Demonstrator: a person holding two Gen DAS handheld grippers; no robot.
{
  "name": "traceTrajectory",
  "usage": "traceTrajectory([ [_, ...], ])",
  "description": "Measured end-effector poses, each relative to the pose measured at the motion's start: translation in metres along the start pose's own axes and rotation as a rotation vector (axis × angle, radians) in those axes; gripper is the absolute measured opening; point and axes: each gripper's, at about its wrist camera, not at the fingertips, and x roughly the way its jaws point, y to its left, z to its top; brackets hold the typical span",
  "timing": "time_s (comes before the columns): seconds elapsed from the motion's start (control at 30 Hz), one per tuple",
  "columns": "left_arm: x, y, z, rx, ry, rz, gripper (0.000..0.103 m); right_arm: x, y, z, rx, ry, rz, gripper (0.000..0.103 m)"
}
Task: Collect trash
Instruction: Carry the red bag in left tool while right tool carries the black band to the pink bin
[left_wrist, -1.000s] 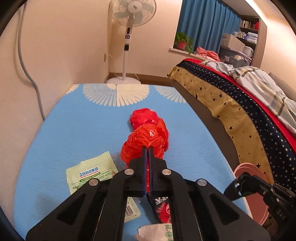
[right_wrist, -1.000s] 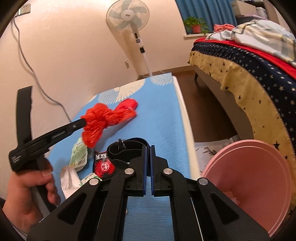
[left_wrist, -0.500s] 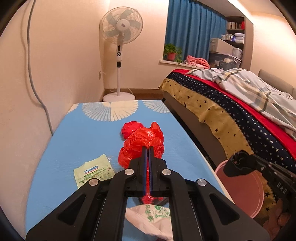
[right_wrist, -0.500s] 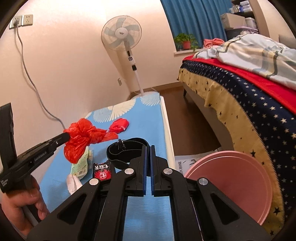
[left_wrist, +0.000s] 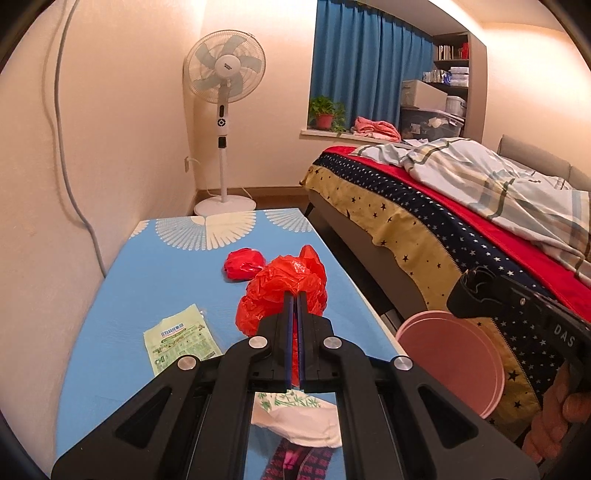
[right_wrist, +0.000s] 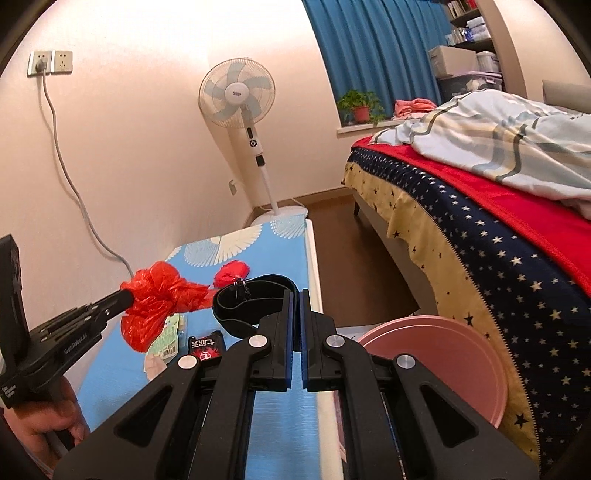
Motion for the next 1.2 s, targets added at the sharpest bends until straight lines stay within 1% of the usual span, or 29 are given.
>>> traceTrajectory([
  [0.2,-0.010,-0.006,-0.004,-0.005,-0.003,-0.013,0.002,-0.012,-0.007,0.006,0.009,-0.022,-0.013,0.003],
  [0.43,-0.013,-0.010,-0.015,-0.056,0.011,-0.031,0.002,-0.025,-0.013,0.013,0.006,-0.050,-0.033,0.003],
  [0.7,-0.015,-0.029,-0.019,-0.012,0.004,-0.050,0.002,-0.029,-0.024,0.012,0.026,-0.051,-0.070,0.003],
  [0.93,-0.012,-0.037,-0.020,-0.012,0.003,-0.078,0.001,-0.026,-0.032,0.011,0.041,-0.047,-0.100,0.003],
  [1.2,0.002,-0.050,-0.024,-0.007,0.017,-0.112,0.001,-0.021,-0.040,0.010,0.055,-0.040,-0.132,0.003],
])
